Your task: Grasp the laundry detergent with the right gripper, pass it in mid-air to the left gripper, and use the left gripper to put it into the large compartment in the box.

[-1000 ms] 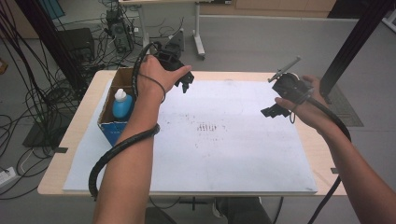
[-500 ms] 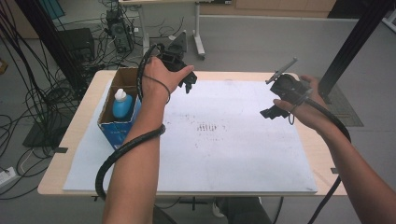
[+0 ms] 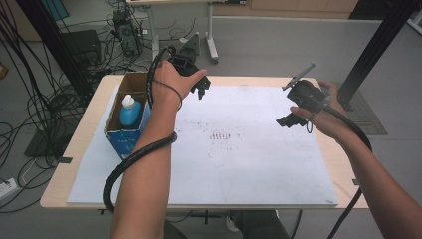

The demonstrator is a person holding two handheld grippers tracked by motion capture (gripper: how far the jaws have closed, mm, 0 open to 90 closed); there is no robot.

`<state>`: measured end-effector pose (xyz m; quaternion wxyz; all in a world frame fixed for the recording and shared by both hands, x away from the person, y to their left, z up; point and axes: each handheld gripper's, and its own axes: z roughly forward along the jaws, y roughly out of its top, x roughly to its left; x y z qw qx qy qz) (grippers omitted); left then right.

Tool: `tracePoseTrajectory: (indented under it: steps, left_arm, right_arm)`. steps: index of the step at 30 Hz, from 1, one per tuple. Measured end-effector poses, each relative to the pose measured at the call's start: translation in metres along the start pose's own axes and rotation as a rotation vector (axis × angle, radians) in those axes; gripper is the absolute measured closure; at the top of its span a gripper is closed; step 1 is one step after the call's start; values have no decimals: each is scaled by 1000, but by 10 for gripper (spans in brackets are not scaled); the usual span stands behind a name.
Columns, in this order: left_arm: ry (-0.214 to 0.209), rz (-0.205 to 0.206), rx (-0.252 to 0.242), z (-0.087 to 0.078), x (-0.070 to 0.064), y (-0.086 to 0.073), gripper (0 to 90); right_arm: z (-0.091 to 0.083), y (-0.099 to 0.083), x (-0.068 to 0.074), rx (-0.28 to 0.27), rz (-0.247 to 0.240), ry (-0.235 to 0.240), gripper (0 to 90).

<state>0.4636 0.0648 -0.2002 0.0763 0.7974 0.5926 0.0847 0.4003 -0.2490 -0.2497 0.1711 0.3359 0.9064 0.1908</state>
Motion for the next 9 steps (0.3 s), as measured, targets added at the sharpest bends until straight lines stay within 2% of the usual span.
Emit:
tracePoseTrajectory:
  steps: [9]
  left_arm:
    - [-4, -8, 6, 4, 2, -2, 85]
  right_arm:
    - [2, 1, 2, -6, 3, 3, 77]
